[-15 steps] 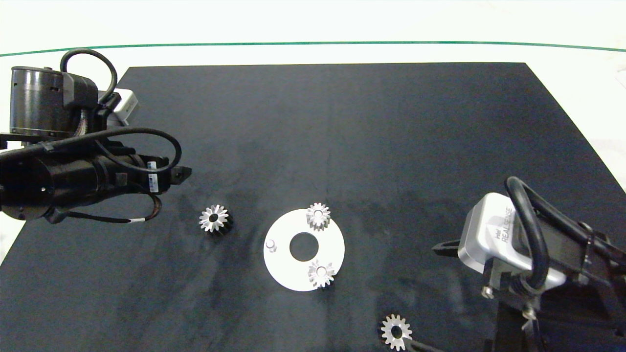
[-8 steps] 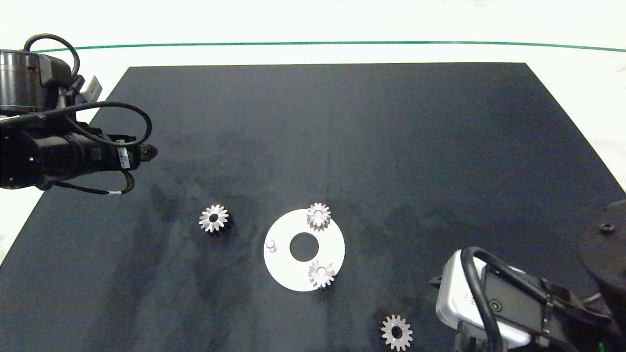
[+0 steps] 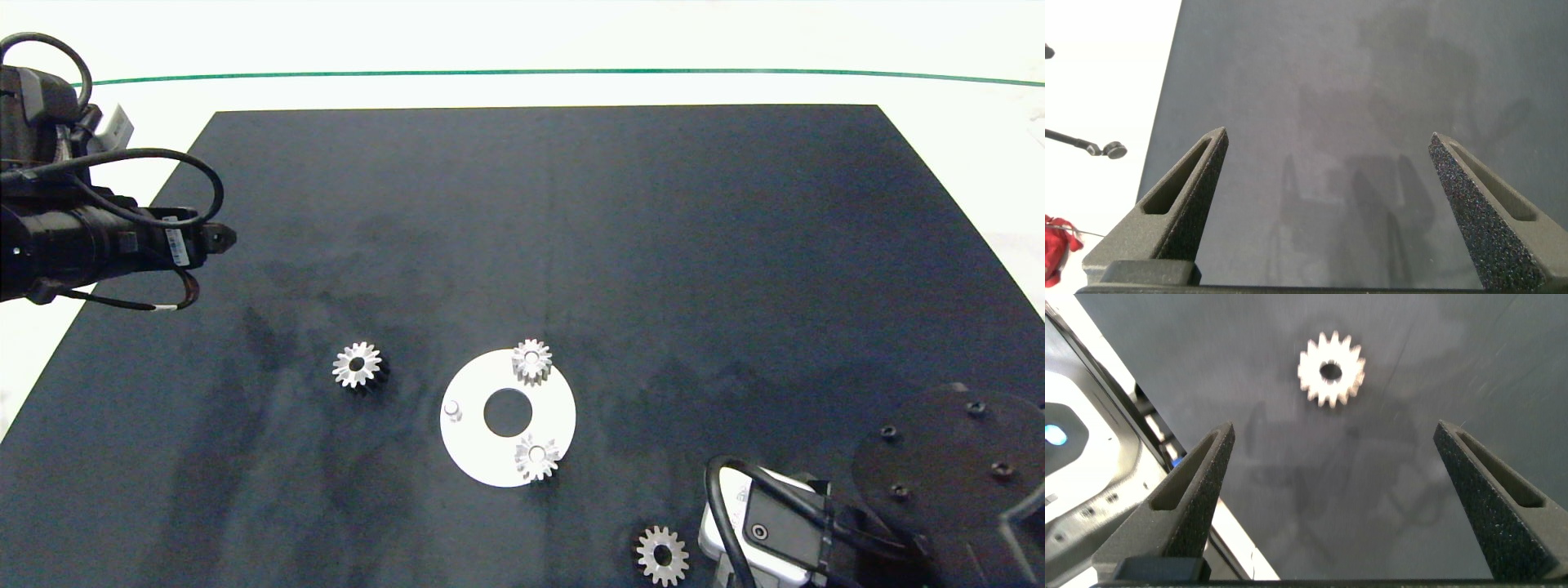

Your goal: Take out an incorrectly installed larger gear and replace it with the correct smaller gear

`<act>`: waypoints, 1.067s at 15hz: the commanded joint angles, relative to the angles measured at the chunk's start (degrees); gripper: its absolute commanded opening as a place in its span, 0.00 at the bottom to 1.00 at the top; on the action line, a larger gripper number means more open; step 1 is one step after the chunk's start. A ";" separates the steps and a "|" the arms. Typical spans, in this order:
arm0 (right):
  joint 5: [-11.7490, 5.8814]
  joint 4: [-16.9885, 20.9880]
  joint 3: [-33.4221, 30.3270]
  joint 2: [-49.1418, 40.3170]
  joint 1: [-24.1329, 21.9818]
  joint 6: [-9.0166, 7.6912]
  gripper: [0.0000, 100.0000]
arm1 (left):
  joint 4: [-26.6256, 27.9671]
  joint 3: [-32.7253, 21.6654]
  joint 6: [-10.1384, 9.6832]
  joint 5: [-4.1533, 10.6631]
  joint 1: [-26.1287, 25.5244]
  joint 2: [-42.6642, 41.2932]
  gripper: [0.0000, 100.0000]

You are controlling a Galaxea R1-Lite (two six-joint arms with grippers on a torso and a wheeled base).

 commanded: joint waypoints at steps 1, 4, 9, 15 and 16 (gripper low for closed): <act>0.02 -2.03 3.49 1.05 -2.14 -0.09 1.00 | 0.04 -0.05 0.01 0.11 0.05 -1.36 1.00; -0.07 -6.25 4.63 3.51 -2.49 -0.09 1.00 | 3.21 -0.22 0.01 0.03 -0.57 -3.56 1.00; -1.12 -6.87 4.63 6.15 -2.49 -0.09 1.00 | 8.13 -1.01 -0.26 -0.15 -3.03 -8.04 1.00; -1.47 -11.09 4.63 9.57 -2.49 -0.18 0.91 | 8.13 -0.93 -0.17 -0.15 -3.03 -9.36 1.00; -1.38 -11.09 4.63 9.92 -2.49 -0.09 0.88 | 8.13 -0.93 -0.17 -0.15 -3.03 -9.45 1.00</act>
